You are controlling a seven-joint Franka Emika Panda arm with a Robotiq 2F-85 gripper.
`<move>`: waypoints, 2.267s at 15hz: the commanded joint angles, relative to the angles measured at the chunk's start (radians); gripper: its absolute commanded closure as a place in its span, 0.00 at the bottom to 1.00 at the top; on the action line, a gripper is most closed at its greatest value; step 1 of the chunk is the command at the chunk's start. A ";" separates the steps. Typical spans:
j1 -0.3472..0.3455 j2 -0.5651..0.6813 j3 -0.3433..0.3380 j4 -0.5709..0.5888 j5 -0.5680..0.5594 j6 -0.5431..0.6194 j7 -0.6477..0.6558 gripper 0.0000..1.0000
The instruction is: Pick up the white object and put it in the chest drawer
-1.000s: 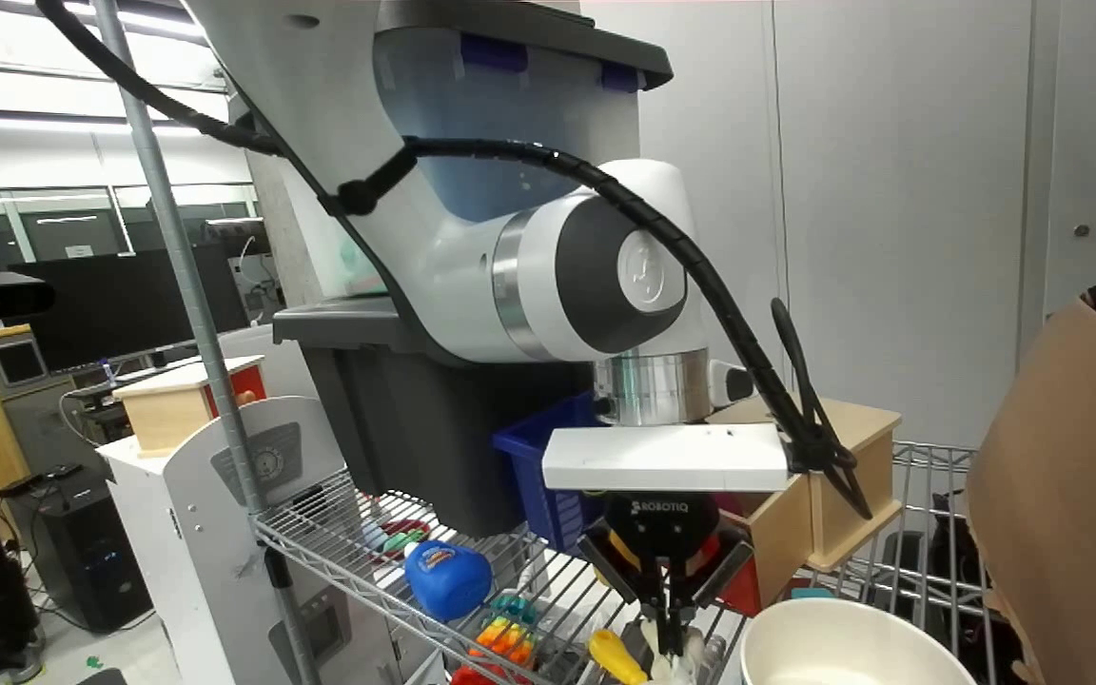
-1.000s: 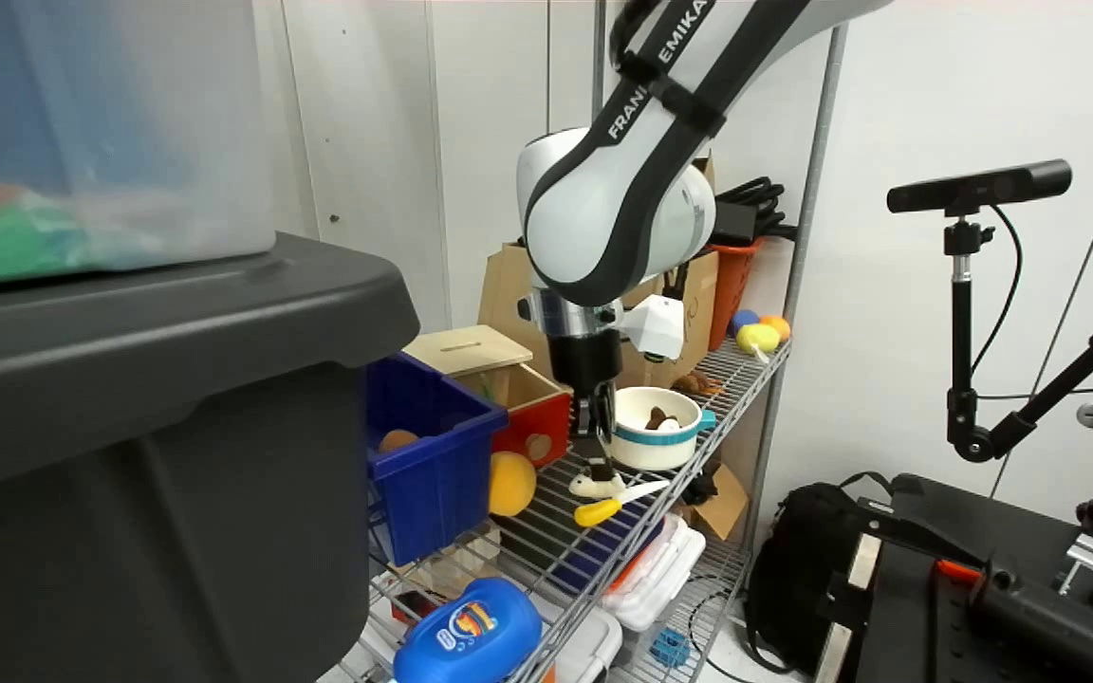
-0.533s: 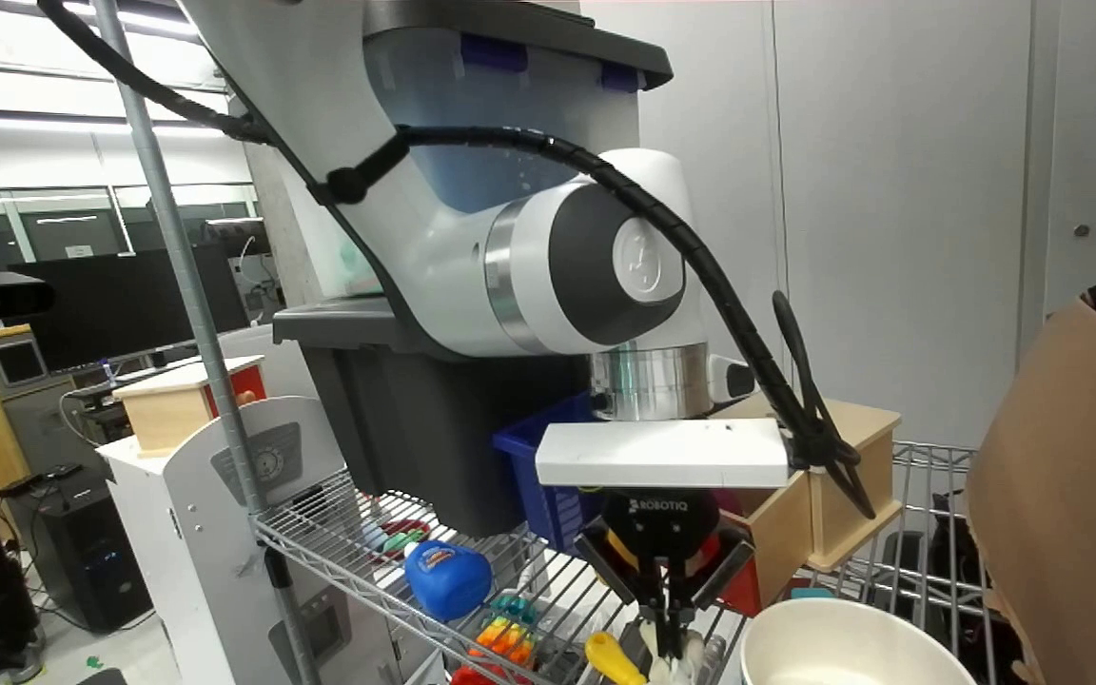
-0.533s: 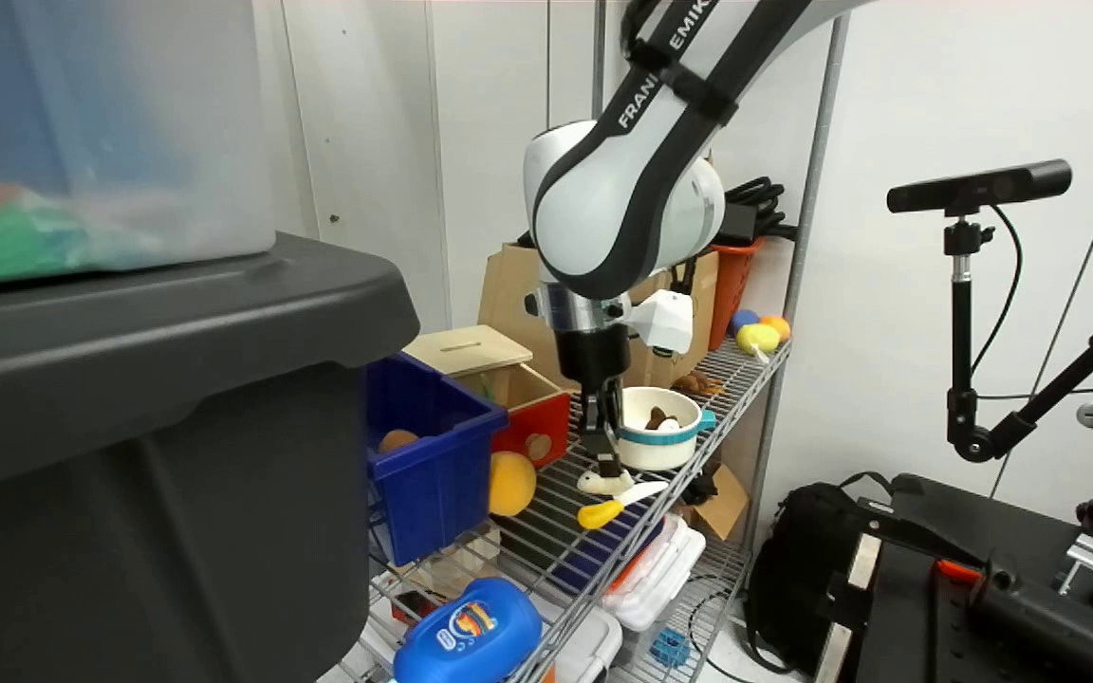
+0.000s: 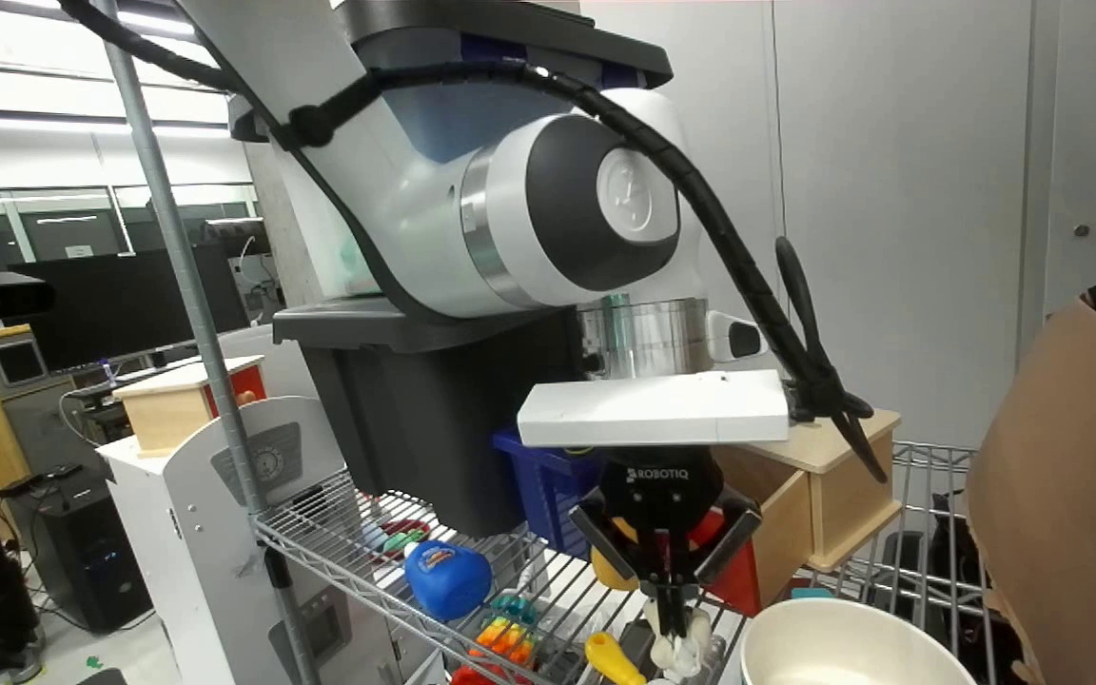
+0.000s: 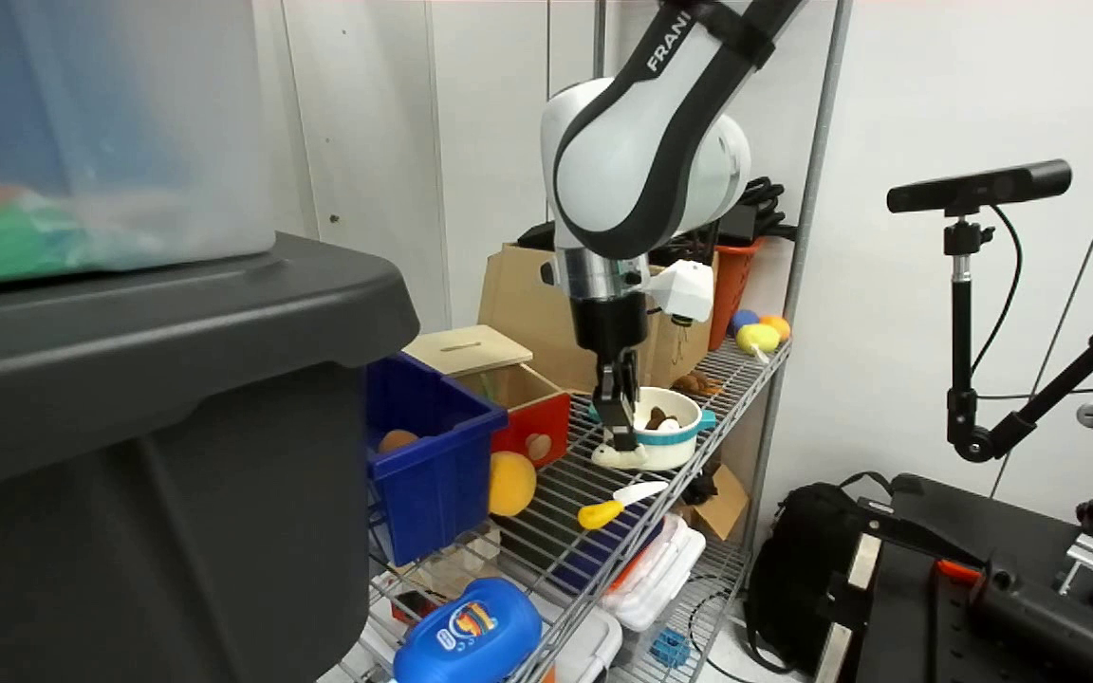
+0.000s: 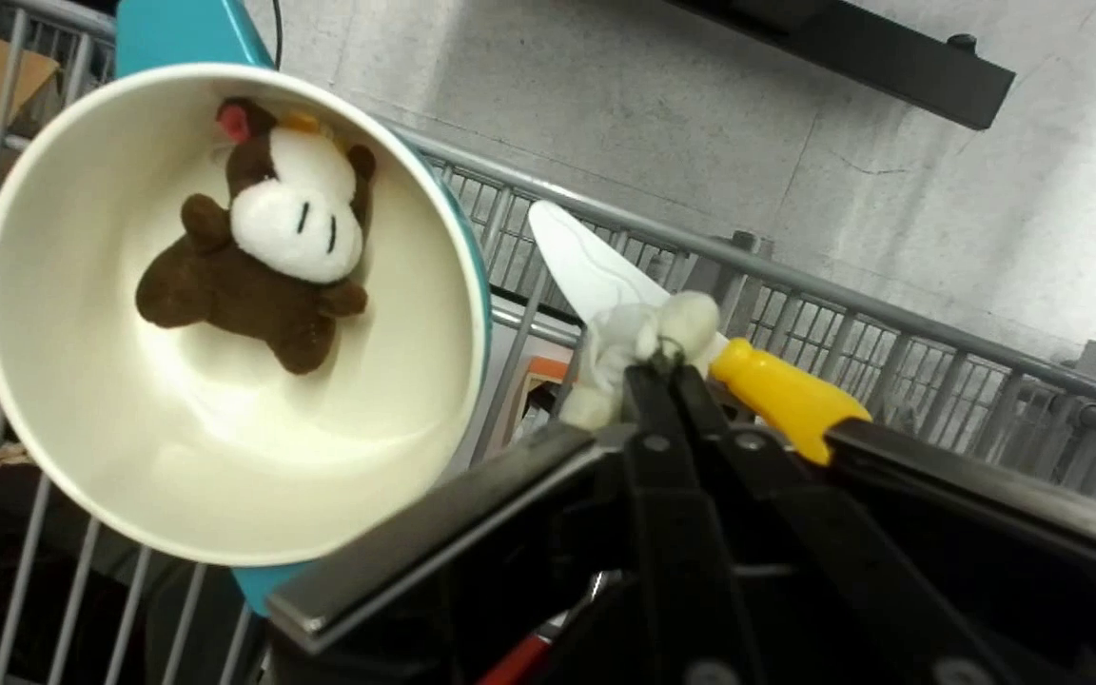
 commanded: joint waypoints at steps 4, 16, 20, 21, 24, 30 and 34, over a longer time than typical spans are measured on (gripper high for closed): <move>0.023 -0.104 -0.037 -0.066 -0.045 -0.012 0.049 0.99; 0.067 -0.143 -0.071 0.019 -0.141 -0.036 0.083 0.99; 0.062 -0.122 -0.076 0.072 -0.151 -0.038 0.071 0.99; 0.063 -0.122 -0.079 0.082 -0.155 -0.042 0.071 0.99; 0.068 -0.125 -0.089 0.111 -0.175 -0.059 0.073 0.99; 0.072 -0.103 -0.081 0.196 -0.179 -0.086 0.069 0.99; 0.077 -0.092 -0.079 0.218 -0.176 -0.079 0.068 0.99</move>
